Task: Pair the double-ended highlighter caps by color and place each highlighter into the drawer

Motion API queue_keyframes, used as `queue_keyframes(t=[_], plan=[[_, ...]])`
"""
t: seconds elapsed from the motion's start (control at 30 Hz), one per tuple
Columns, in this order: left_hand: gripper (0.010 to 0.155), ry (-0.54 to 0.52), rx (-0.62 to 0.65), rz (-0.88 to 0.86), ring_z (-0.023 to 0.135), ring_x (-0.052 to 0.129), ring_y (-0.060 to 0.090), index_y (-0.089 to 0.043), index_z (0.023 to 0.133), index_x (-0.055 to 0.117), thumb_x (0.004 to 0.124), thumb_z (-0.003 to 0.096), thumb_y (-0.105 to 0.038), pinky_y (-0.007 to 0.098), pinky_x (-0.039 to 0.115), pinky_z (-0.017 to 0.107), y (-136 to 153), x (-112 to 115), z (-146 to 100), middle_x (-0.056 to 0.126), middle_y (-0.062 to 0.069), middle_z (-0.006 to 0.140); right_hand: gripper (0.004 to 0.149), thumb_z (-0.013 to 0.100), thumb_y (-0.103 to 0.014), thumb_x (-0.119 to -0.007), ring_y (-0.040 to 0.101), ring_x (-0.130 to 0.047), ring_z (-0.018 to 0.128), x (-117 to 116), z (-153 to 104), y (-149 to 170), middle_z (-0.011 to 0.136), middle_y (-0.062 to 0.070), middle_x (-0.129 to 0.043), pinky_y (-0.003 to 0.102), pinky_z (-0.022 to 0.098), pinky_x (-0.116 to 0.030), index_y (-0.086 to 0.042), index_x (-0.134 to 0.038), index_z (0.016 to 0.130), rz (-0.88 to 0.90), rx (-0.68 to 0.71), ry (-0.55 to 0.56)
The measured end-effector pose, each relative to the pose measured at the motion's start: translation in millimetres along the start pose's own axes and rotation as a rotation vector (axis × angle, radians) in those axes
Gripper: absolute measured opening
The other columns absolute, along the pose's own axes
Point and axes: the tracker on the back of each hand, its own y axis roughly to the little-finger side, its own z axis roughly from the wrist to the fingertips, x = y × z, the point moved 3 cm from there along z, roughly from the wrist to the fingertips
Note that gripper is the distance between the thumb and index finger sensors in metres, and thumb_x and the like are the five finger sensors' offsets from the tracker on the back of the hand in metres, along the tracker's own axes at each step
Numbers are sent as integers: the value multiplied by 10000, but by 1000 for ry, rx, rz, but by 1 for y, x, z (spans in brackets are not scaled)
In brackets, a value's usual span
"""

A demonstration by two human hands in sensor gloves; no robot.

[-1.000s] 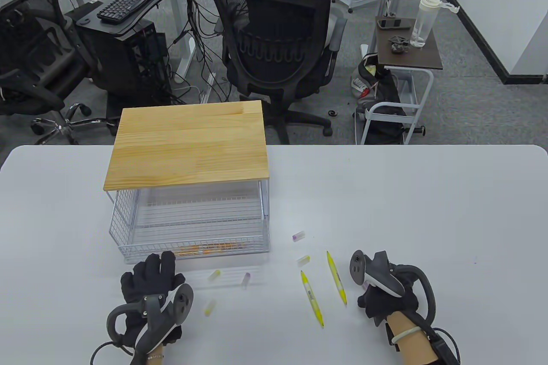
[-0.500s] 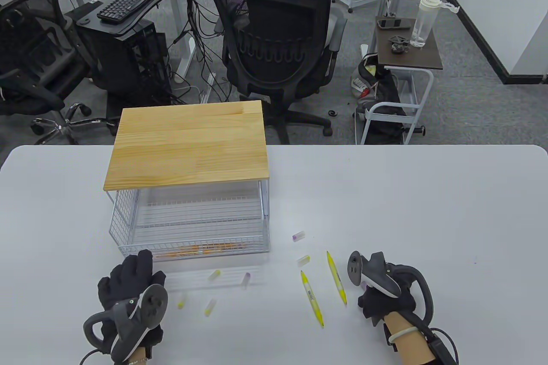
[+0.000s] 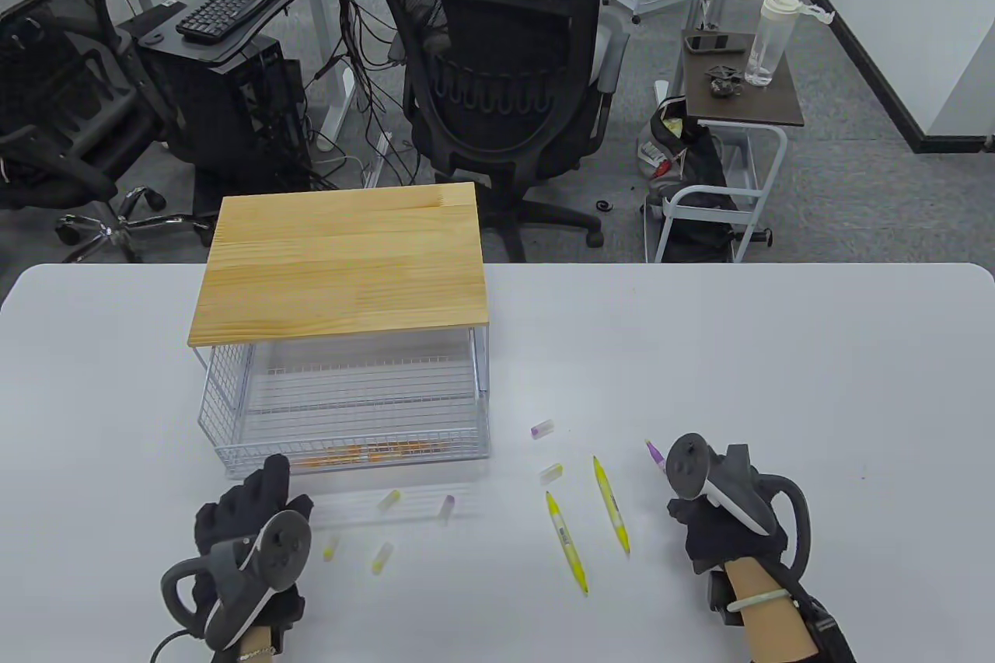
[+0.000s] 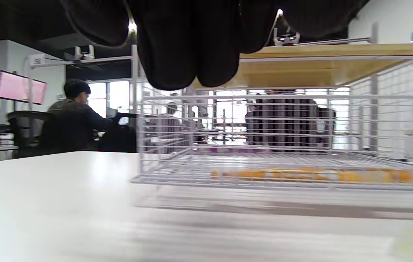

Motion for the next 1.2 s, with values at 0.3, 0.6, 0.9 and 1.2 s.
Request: queue_keyframes(t=[0.3,0.6,0.9,1.2], plan=[[616,284,231,-3,797,962,270,-167,1013,745,696,482,-474,550,691,668,-135,36,26,916,34,945,476,528,-378,-845,358,-932,678,59,-6,-49,832,109,-915,627,656,-641,-159,-756,941,287,157,103],[851,406,142,339,828,905,287,-48,1128,540,720,438,-512,526,657,713,-178,81,40,848,81,970,470,538,-352,-853,382,-902,665,61,-18,-64,814,135,-901,651,655,-603,-125,-757,938,638,293,169],[816,395,154,484,699,971,206,-1,1060,534,792,416,-430,486,637,752,-193,93,40,923,24,823,467,548,-358,-846,379,-891,690,56,-30,-78,837,124,-889,647,678,-588,-141,-750,950,505,331,182],[686,356,181,353,786,925,252,-99,1167,525,688,538,-320,556,629,728,-186,54,35,843,61,961,473,559,-348,-831,367,-876,702,32,-24,-95,844,95,-874,645,692,-577,-166,-724,983,428,350,169]])
